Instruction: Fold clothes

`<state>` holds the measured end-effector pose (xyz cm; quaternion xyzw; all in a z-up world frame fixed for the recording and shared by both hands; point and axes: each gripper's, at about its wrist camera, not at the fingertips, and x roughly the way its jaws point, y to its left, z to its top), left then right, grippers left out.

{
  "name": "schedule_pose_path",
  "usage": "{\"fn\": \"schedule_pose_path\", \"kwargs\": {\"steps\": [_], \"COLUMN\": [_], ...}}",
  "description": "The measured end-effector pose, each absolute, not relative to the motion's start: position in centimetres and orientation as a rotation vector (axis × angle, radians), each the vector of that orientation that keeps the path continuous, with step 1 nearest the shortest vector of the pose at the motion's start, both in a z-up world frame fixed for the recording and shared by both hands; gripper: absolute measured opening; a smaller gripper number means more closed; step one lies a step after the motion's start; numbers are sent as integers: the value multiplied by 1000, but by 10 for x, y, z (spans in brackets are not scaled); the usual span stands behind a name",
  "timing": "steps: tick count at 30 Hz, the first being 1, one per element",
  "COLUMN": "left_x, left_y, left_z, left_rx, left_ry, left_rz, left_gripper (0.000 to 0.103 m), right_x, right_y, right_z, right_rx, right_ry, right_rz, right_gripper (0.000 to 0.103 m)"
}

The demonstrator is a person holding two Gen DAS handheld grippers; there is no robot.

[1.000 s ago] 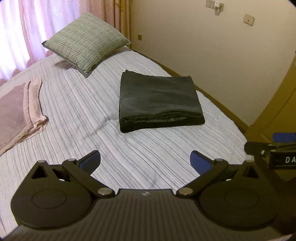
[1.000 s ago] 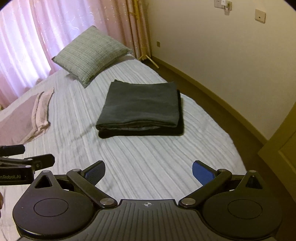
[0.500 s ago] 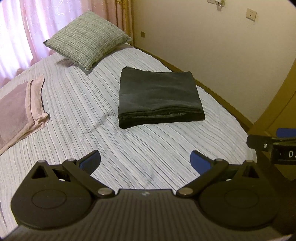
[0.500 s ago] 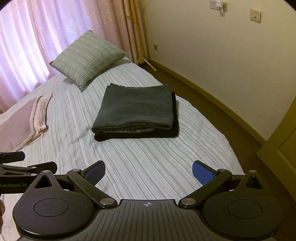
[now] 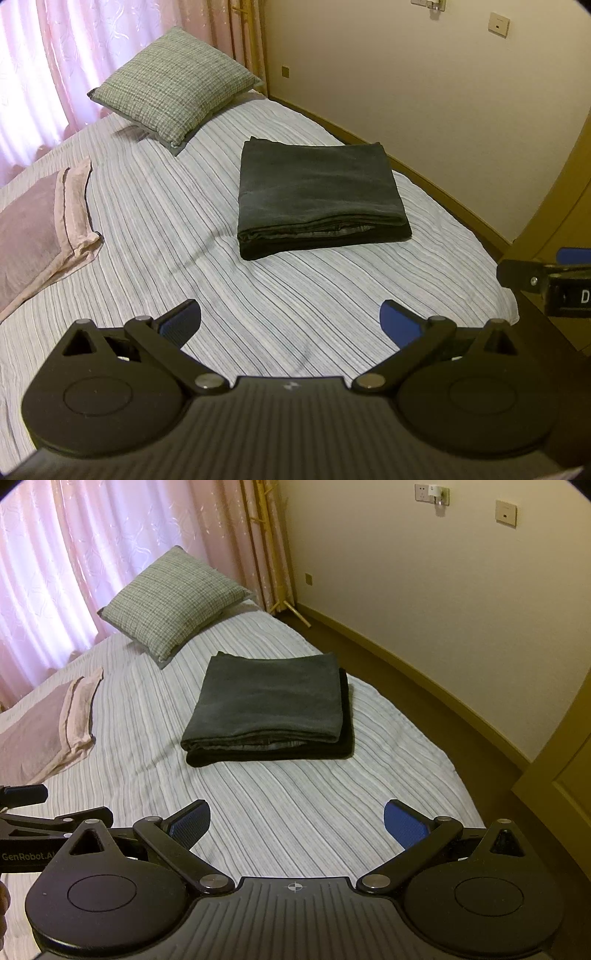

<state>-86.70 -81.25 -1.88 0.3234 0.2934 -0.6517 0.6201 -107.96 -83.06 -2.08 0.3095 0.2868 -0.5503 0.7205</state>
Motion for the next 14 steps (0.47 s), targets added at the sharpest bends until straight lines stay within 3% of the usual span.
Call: {"fn": "schedule_pose_path", "kwargs": {"steps": [14], "left_x": [-870], "left_y": [-807], "left_z": [-18], "left_rx": [733], "left_ry": [647], "left_rz": [-1521], "left_gripper": [102], "right_x": [-1080], "right_y": [-829], "right_z": [-20], "right_rx": [665], "right_ry": [639], "right_rz": [-1219], "right_gripper": [102]}}
